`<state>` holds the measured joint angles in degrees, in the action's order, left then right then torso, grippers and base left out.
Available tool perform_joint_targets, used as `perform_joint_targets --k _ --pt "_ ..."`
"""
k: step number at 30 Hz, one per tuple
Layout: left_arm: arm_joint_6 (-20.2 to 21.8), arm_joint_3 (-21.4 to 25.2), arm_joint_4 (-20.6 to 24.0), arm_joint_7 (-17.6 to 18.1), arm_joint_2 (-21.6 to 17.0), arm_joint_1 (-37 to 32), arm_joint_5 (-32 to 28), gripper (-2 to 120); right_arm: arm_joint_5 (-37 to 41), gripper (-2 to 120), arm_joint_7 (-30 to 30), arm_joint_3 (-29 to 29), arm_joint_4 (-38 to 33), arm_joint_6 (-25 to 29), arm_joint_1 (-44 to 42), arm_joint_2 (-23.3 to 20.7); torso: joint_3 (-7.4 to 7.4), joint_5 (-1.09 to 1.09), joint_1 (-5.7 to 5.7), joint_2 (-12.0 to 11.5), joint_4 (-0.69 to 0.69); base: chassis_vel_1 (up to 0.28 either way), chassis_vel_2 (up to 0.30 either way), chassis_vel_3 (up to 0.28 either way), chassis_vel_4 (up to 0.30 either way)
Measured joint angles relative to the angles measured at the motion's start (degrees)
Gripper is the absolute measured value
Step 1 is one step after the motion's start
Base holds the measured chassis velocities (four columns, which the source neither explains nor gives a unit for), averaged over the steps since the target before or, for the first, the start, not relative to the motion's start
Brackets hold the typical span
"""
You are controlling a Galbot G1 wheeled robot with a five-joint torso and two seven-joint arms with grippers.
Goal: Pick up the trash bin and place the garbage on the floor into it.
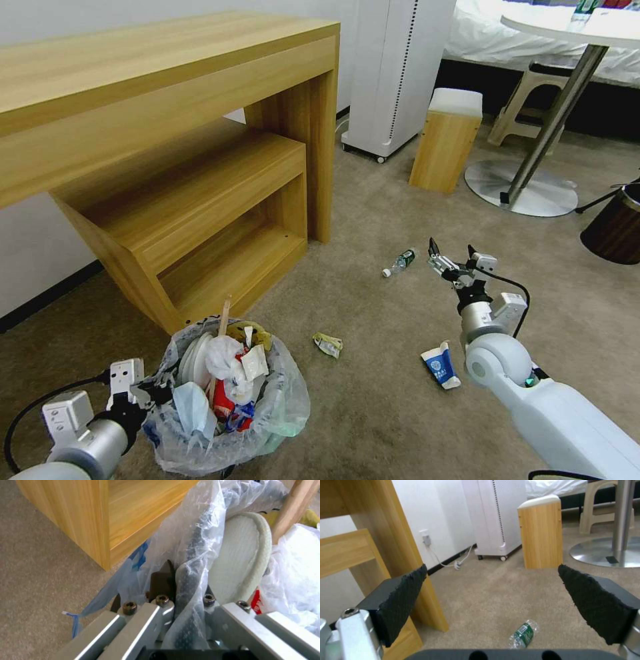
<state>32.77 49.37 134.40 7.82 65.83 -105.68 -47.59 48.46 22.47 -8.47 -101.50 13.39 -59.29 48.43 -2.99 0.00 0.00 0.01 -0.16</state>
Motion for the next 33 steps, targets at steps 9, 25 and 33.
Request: perform_joint_targets --k 9,25,33 --pt "-0.4 -0.2 -1.7 -1.5 -1.9 1.0 0.0 1 0.0 100 -1.7 -1.1 -0.1 1.1 -1.3 -0.2 -0.01 0.0 0.0 0.0 0.0 0.0 0.0 0.0 0.0" --pt "-0.9 -0.7 -3.3 -1.6 -2.1 2.3 0.6 1 14.9 100 7.1 7.2 0.3 -16.8 -2.2 -6.4 0.0 0.0 0.0 0.0 0.0 0.0 0.0 0.0 0.0" --pt "-1.7 -0.9 -4.4 -1.9 -1.5 3.0 1.7 1 21.4 100 11.7 14.4 2.5 -24.8 -2.5 -11.7 0.0 0.0 0.0 0.0 0.01 0.0 0.0 0.0 0.0"
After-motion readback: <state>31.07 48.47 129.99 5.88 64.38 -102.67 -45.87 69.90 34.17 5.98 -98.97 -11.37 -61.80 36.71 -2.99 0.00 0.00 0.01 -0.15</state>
